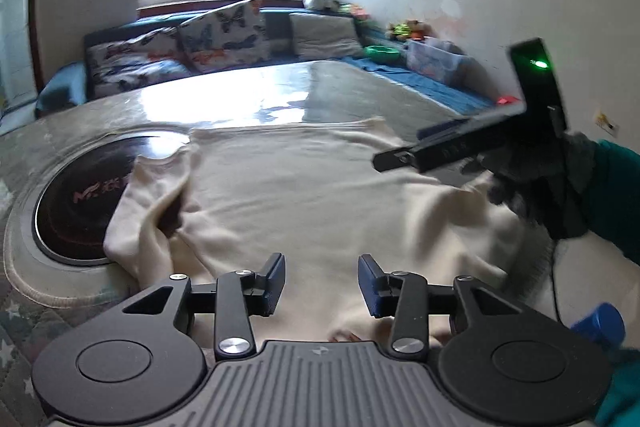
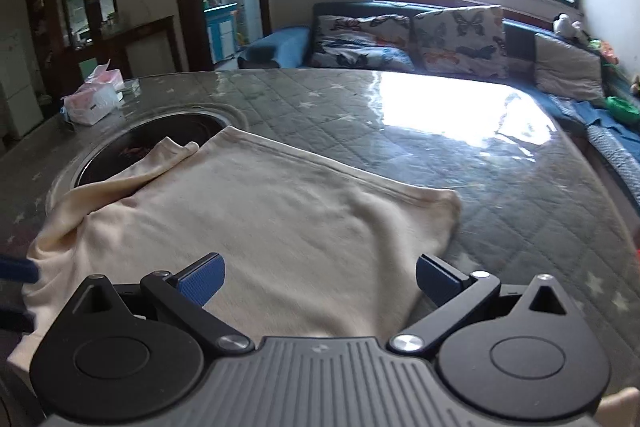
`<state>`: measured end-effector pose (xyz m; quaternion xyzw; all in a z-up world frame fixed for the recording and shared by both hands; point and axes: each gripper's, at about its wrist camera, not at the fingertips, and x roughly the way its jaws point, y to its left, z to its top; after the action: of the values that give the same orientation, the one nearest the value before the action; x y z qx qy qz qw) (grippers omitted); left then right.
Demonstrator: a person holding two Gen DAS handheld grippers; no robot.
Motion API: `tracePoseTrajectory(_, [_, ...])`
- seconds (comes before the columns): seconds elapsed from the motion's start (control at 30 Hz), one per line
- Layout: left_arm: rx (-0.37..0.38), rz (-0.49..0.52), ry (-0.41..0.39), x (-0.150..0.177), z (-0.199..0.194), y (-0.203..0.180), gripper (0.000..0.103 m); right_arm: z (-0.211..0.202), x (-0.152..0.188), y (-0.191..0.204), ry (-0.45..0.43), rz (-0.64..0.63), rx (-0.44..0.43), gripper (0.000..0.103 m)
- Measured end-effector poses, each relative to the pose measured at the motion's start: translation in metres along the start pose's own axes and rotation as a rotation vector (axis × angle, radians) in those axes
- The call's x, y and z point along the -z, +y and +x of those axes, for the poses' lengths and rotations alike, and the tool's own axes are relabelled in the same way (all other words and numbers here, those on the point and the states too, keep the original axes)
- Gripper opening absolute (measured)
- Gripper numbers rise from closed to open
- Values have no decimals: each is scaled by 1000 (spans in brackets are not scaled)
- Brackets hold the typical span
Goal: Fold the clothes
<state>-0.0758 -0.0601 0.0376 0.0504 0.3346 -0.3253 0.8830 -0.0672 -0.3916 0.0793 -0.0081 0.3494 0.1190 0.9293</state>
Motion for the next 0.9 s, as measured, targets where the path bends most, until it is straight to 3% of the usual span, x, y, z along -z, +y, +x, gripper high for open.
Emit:
tracePoseTrajectory(0.33, [-91,-111,44,-4,34,43,51,49,-11,-9,86,-1,11,103])
tracePoseTrajectory(0.6, [-141,-179,26,3,31,61,59,73,-23,-12,97,-48,46,103])
tracePoseTrajectory(0.9, [-189,-261,-11,9,22,71,60,104,-46,-17,109,-50,40,103])
